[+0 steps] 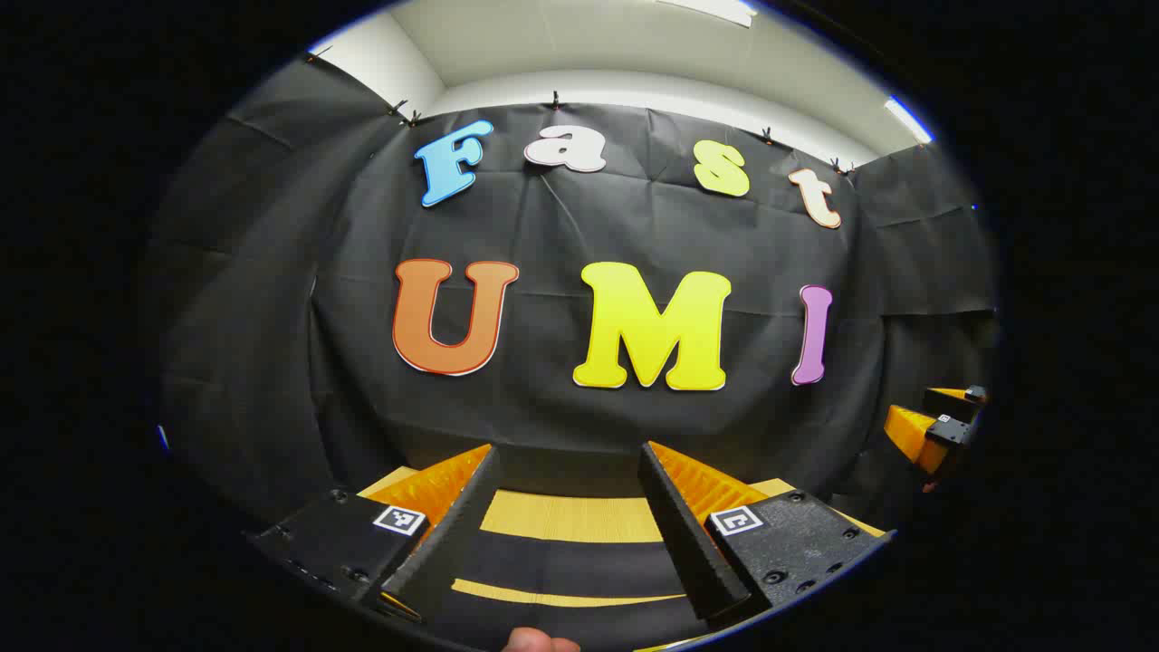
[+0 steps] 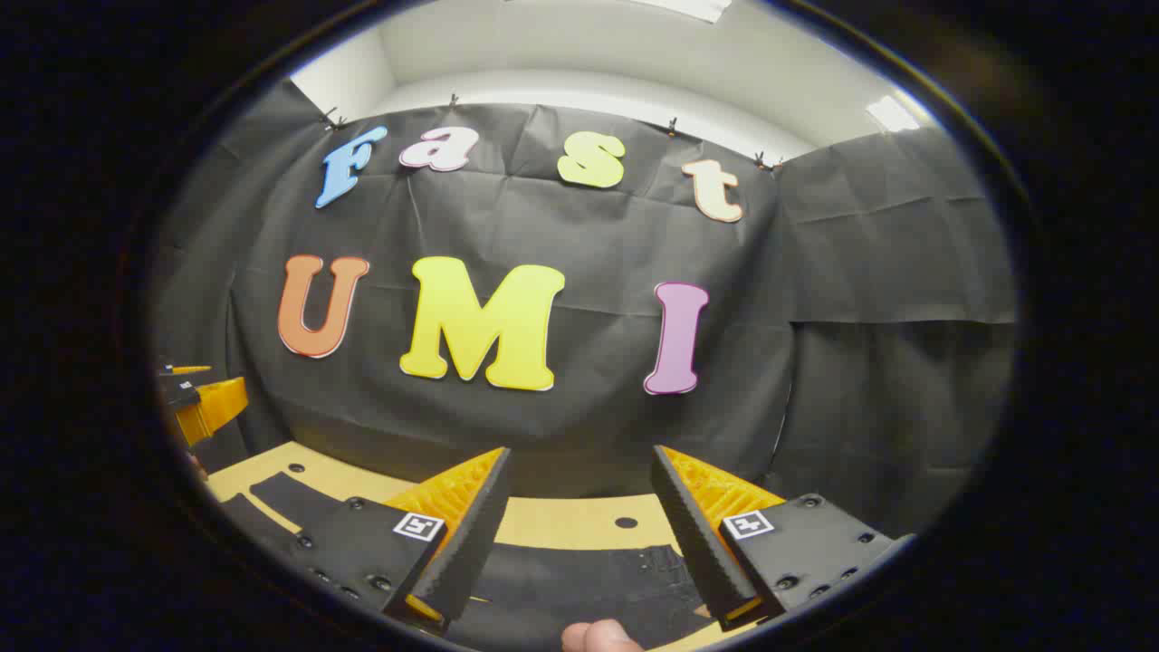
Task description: Grasp the waist and the cuffs of the jeans and fold them to make the two legs overlap; first hold the waist and fold one-third of the jeans toward the cuffs, then hold the cuffs and fold the remaining one-third in the same direction to finish folding.
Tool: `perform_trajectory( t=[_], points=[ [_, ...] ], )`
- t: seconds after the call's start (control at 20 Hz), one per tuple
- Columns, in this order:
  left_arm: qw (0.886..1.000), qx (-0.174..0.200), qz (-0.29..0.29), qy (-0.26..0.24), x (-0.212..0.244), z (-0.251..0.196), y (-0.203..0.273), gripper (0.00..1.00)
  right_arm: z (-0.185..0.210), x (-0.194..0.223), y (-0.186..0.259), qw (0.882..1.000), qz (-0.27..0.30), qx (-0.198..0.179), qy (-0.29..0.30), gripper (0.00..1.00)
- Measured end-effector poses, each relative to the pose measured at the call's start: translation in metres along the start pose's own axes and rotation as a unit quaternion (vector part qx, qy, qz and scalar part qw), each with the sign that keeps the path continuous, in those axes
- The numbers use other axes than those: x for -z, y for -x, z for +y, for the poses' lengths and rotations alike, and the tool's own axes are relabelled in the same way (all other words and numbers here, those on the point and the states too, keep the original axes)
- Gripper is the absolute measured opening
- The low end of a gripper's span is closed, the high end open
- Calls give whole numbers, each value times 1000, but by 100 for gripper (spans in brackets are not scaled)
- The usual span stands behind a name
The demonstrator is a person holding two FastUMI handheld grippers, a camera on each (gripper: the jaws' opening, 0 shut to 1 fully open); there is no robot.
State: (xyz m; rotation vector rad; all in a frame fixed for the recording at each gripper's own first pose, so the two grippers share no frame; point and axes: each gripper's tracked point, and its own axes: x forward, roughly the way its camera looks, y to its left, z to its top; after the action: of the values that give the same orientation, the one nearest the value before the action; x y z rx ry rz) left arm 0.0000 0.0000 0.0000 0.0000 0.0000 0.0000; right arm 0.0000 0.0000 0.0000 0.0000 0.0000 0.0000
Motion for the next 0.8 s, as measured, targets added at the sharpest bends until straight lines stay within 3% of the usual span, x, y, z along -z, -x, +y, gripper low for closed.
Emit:
perform_trajectory(
  t=[0.4,0.5,0.55,0.6,0.8],
  points=[
    [1000,-12,3,-5,-2,13,4,100,-22,8,4,1000,12,10,2,93],
    [1000,-17,7,-2,0,21,3,98,-30,11,5,1000,17,15,5,93],
    [1000,-21,8,-1,0,23,4,88,-34,13,4,1000,18,17,6,93],
    [1000,-25,8,0,0,29,4,98,-39,14,5,1000,20,20,8,96],
    [999,-31,7,0,-1,36,7,98,-40,19,8,999,24,20,11,93]
  ],
)
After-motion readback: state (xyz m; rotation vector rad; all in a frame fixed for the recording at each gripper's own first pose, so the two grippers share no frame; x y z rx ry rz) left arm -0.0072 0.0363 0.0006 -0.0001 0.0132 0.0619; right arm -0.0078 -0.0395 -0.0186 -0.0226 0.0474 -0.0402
